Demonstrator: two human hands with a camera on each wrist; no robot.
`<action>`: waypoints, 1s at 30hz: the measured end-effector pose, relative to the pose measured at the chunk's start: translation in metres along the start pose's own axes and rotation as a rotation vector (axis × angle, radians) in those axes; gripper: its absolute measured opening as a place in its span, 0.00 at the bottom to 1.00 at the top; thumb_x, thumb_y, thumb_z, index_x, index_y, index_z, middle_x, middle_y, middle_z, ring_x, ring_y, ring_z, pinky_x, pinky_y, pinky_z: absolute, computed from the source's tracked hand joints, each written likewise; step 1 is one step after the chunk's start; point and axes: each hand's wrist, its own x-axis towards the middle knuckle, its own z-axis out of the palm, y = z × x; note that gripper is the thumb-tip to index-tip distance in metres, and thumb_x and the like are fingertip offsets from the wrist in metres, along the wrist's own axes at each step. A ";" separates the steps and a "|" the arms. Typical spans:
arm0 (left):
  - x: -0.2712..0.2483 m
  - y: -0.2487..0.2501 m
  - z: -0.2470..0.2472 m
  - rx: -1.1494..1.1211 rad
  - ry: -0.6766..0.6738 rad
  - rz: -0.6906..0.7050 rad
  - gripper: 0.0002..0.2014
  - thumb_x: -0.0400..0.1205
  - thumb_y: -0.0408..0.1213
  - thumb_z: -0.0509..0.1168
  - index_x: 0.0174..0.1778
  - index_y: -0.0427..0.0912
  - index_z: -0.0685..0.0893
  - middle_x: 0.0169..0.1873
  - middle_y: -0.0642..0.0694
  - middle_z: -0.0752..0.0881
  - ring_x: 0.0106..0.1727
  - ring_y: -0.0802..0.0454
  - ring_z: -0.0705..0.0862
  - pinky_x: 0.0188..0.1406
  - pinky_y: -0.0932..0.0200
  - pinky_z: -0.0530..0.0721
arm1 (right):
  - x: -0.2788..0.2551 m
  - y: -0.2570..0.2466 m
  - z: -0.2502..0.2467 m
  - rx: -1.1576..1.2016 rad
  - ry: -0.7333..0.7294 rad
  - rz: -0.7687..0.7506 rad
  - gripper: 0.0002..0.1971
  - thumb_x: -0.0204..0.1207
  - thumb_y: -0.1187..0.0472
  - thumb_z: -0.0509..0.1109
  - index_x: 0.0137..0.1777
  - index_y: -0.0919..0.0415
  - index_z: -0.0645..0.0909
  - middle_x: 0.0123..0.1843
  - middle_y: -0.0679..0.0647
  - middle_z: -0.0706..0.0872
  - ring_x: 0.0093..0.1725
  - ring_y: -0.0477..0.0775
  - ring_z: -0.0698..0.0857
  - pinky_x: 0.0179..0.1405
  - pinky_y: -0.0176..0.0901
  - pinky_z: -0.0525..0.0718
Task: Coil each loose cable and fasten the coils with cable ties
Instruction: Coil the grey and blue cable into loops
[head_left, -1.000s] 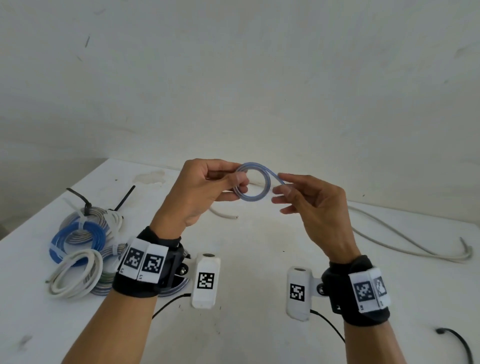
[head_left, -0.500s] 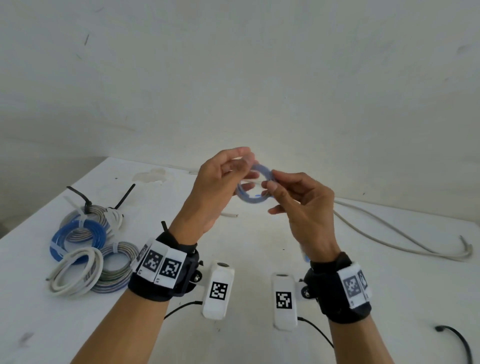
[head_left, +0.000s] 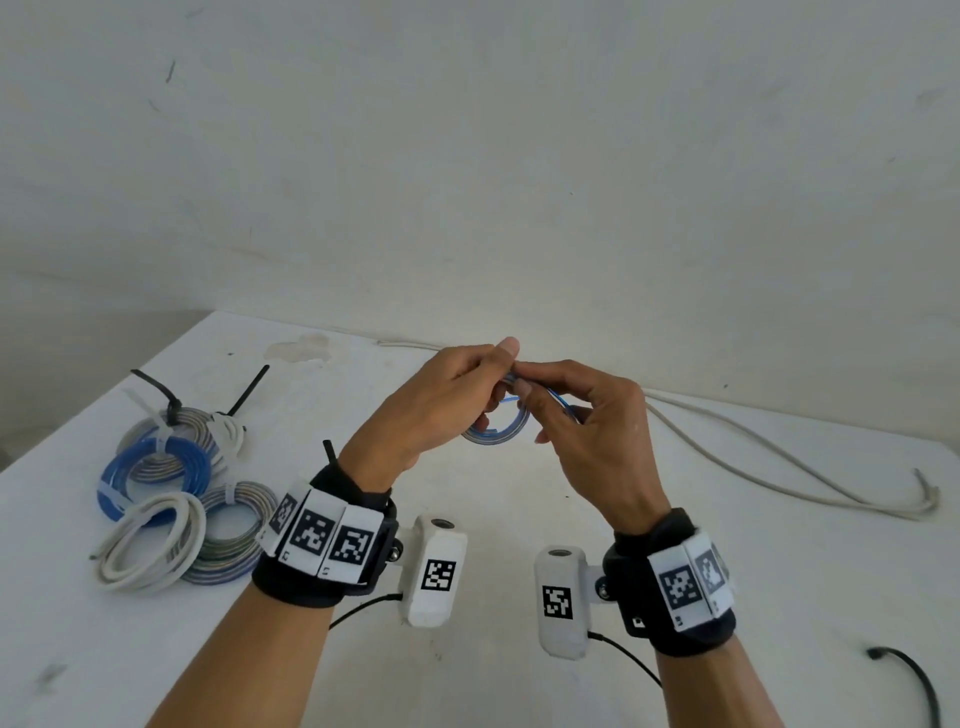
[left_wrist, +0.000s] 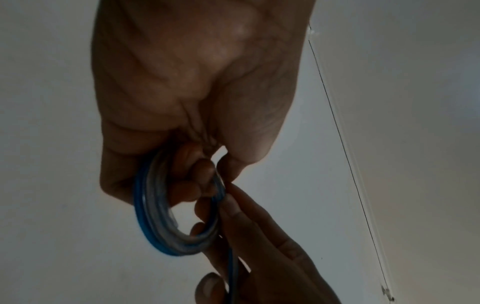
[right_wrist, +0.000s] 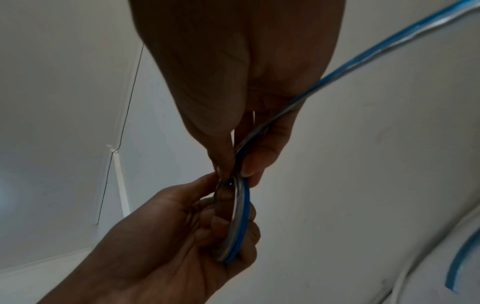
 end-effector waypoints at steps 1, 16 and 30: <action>0.000 0.000 -0.002 -0.011 0.012 -0.004 0.27 0.91 0.54 0.55 0.48 0.33 0.86 0.22 0.61 0.74 0.27 0.60 0.74 0.38 0.61 0.80 | 0.000 -0.001 0.003 0.019 0.002 0.005 0.09 0.83 0.64 0.74 0.57 0.53 0.92 0.48 0.41 0.94 0.47 0.47 0.91 0.31 0.38 0.88; -0.002 0.016 0.008 -0.564 0.232 0.072 0.15 0.91 0.33 0.51 0.44 0.36 0.80 0.27 0.43 0.77 0.25 0.54 0.76 0.42 0.53 0.82 | 0.000 0.000 0.019 0.295 0.278 0.034 0.10 0.80 0.68 0.76 0.56 0.55 0.90 0.49 0.49 0.94 0.47 0.52 0.92 0.32 0.39 0.89; -0.001 0.008 -0.002 -0.174 0.056 -0.014 0.26 0.91 0.48 0.58 0.40 0.29 0.85 0.22 0.56 0.68 0.23 0.60 0.69 0.40 0.60 0.83 | 0.002 0.006 -0.001 0.047 0.007 -0.010 0.11 0.84 0.64 0.73 0.63 0.54 0.91 0.54 0.45 0.94 0.52 0.50 0.92 0.46 0.45 0.92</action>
